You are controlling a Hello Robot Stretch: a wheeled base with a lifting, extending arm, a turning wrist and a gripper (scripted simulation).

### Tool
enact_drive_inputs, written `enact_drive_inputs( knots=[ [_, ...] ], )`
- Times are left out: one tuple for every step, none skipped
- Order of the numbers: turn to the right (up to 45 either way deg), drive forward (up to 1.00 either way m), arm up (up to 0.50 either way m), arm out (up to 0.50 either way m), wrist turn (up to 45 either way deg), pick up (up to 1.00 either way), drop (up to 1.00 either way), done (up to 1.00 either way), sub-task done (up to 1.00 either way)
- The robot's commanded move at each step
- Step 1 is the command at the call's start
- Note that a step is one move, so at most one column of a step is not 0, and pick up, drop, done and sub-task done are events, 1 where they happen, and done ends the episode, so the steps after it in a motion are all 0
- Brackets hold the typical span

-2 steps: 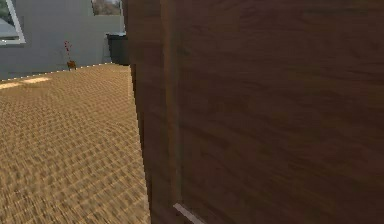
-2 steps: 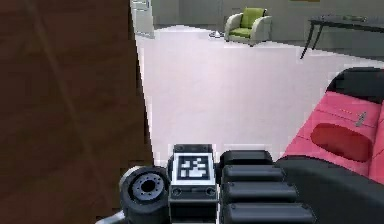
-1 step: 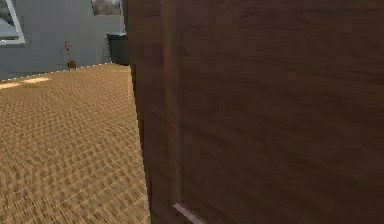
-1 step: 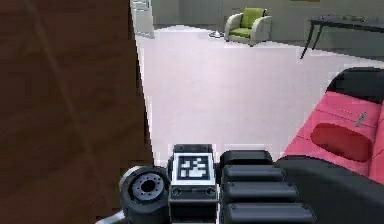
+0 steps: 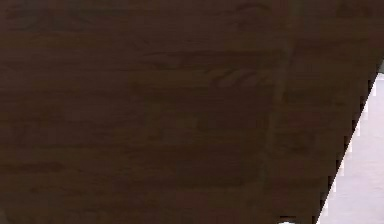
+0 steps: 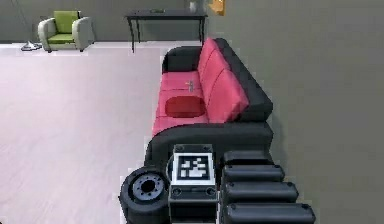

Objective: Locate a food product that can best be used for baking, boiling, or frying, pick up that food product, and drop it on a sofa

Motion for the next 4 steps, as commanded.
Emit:
enact_drive_inputs(
  knots=[
    [45.0,0.0,0.0,0.0,0.0,0.0,0.0,0.0,0.0],
    [21.0,0.0,0.0,0.0,0.0,0.0,0.0,0.0,0.0],
    [0.0,0.45,0.0,0.0,0.0,0.0,0.0,0.0,0.0],
    [-3.0,0.0,0.0,0.0,0.0,0.0,0.0,0.0,0.0]
  ],
)
